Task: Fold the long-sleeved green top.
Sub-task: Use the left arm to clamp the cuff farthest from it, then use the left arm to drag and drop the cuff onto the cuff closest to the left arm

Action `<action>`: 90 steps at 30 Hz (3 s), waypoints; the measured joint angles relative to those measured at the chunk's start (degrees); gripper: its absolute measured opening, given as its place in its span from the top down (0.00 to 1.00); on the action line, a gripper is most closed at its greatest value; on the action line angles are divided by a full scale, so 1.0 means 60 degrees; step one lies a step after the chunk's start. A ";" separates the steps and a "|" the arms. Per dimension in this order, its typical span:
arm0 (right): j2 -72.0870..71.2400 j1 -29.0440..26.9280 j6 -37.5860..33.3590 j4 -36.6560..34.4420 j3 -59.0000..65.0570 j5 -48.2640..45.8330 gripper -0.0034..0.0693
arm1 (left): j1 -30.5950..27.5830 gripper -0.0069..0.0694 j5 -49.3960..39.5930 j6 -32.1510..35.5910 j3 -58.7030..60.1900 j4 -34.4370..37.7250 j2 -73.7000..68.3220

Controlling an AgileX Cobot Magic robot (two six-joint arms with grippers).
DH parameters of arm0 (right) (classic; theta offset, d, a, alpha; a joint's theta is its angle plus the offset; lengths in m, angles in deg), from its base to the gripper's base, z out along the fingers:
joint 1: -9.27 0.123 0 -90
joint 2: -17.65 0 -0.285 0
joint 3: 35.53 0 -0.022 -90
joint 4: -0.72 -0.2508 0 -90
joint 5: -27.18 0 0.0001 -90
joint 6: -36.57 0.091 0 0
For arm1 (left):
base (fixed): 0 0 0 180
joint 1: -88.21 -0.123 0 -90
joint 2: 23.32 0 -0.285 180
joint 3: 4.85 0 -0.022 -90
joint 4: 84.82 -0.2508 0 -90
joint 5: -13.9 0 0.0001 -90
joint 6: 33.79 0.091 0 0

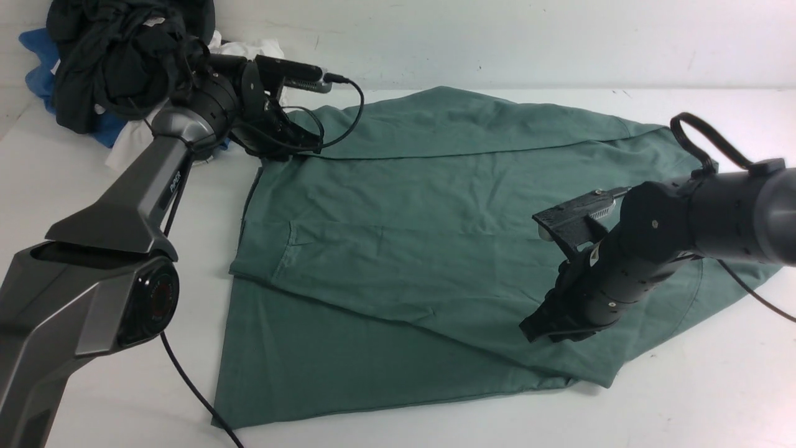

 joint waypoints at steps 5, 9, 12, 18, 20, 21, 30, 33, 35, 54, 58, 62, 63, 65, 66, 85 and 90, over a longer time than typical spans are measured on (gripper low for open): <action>-0.0106 -0.0007 -0.0002 -0.0217 0.0077 0.0061 0.96 | -0.0206 0.63 0.0271 -0.0073 -0.0453 0.0094 0.0219; -0.0154 -0.0018 -0.0002 -0.0325 0.0140 0.0040 0.96 | -0.0607 0.39 0.0584 -0.0580 -0.0508 0.0094 0.0037; -0.0163 -0.0018 -0.0002 -0.0382 0.0152 0.0013 0.96 | -0.0771 0.36 0.0660 -0.0866 -0.0508 0.0072 -0.0244; -0.0163 -0.0018 -0.0002 -0.0438 0.0152 0.0014 0.96 | -0.0824 0.41 0.1320 -0.1181 -0.0499 0.0140 -0.0844; -0.0163 -0.0018 -0.0002 -0.0444 0.0152 0.0014 0.96 | -0.0824 0.43 0.1640 -0.1170 -0.0509 0.0288 -0.0950; -0.0163 -0.0018 -0.0002 -0.0449 0.0152 0.0014 0.96 | -0.0824 0.45 0.1819 -0.1163 -0.0509 0.0357 -0.0997; -0.0167 -0.0018 -0.0002 -0.0468 0.0152 -0.0007 0.96 | -0.0745 0.89 0.2265 -0.0401 -0.0501 0.0472 -0.0946; -0.0167 -0.0018 -0.0002 -0.0468 0.0152 -0.0007 0.96 | -0.0693 0.91 0.2136 -0.0044 -0.0490 0.0378 -0.0641; -0.0167 -0.0018 -0.0002 -0.0468 0.0152 -0.0007 0.96 | -0.0648 0.91 0.2004 0.0027 -0.0490 0.0363 -0.0384; -0.0163 -0.0018 -0.0019 -0.0204 -0.0174 -0.0417 0.96 | 0.0217 0.91 -0.2919 0.0146 -0.0507 0.0420 0.3972; -0.0371 -0.0018 -0.0019 -0.0038 -0.0314 -0.0744 0.96 | 0.0257 0.91 -0.2944 -0.0272 0.0512 0.0430 0.4745; -0.1205 -0.0018 0.0225 0.0554 -0.0323 -0.1235 0.96 | 0.0503 0.91 -0.2952 -0.0395 0.3446 0.0381 0.5417; -0.1400 -0.0018 0.0362 0.0727 -0.0323 -0.1348 0.96 | 0.0623 0.91 -0.2952 -0.0387 0.4165 0.0355 0.5547; -0.1622 -0.0018 0.0541 0.0893 -0.0323 -0.1521 0.96 | 0.0797 0.91 -0.2952 -0.0337 0.5126 0.0318 0.5718; -0.1908 -0.0018 0.0739 0.1120 -0.0323 -0.1662 0.96 | 0.0982 0.91 -0.2952 -0.0326 0.6101 0.0276 0.5888; -0.3126 -0.0018 0.1347 0.1963 -0.0323 -0.2038 0.96 | 0.1543 0.89 -0.2793 -0.0394 0.7878 -0.0829 0.8083; -0.3126 -0.0018 0.1604 0.1995 -0.0323 -0.1863 0.96 | 0.1543 0.89 -0.2776 -0.0394 0.8830 -0.0829 0.7996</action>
